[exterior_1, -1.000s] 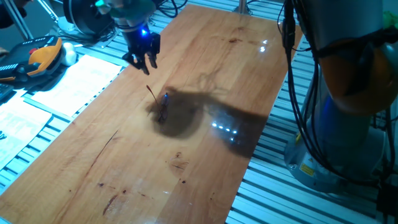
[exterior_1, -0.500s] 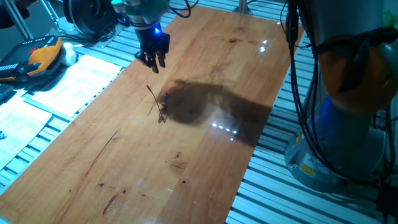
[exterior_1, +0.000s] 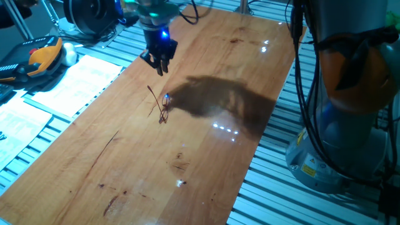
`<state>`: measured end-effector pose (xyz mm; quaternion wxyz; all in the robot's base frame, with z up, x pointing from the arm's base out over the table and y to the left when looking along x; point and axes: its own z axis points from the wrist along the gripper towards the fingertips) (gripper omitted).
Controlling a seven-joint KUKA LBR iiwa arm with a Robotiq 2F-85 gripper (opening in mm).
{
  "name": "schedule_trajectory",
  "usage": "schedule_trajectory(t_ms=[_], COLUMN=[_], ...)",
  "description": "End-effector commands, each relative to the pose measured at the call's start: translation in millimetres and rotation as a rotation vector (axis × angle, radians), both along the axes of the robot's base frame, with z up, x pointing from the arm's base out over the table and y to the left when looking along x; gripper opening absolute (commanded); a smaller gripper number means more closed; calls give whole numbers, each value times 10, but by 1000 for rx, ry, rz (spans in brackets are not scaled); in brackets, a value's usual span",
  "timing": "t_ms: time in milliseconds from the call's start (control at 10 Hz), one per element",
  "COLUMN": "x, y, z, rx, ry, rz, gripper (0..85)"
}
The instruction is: Unfold the leg of the glasses (with one hand)
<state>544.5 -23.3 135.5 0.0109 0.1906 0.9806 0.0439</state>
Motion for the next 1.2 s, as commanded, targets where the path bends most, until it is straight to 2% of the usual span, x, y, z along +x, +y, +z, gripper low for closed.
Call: schedule_trajectory(t_ms=[0,100,200,300,500,800,1100], x=[-20,-27,-21,-14,2,-6,-8], y=[-3,-8,-6,4,28,84,91], z=[-57,-112,-140,-172,-246,-359,-396], rx=[94,154,181,196,202,186,177], ry=[-52,-61,-65,-79,-92,-115,-116], rz=[-224,-263,-290,-325,-367,-426,-447], gripper=[170,170,170,170,170,170,170])
